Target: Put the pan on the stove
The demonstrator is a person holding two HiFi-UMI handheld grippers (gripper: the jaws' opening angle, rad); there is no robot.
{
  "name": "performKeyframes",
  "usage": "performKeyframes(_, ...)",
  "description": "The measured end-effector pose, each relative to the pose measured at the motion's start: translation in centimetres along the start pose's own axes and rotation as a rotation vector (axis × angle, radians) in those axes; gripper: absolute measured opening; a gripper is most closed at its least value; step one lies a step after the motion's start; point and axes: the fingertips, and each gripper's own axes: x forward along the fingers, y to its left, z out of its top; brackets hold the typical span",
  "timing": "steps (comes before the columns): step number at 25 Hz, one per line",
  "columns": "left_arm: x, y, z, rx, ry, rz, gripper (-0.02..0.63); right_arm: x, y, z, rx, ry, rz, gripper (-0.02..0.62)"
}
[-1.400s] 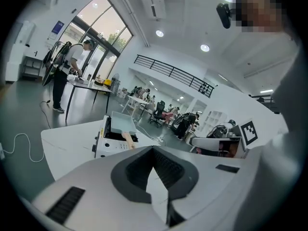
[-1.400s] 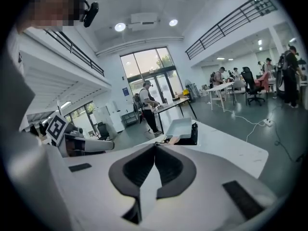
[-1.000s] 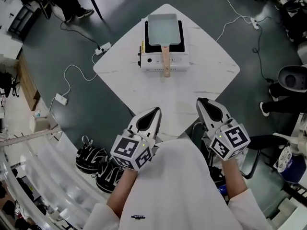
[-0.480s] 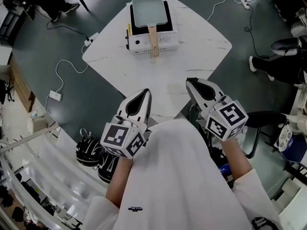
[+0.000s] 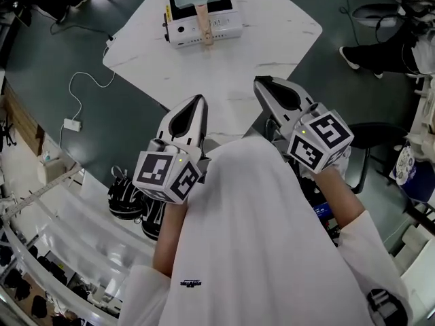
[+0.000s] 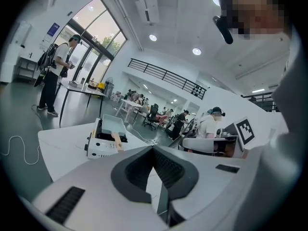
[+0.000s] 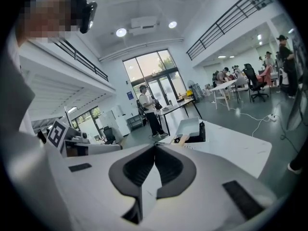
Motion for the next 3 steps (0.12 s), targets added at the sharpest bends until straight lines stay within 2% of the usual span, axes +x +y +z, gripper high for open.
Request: performKeyframes(3, -0.51, 0.12, -0.42, -0.003, 0.006, 0.008, 0.000, 0.12, 0.43, -0.51, -0.012, 0.001, 0.013, 0.005)
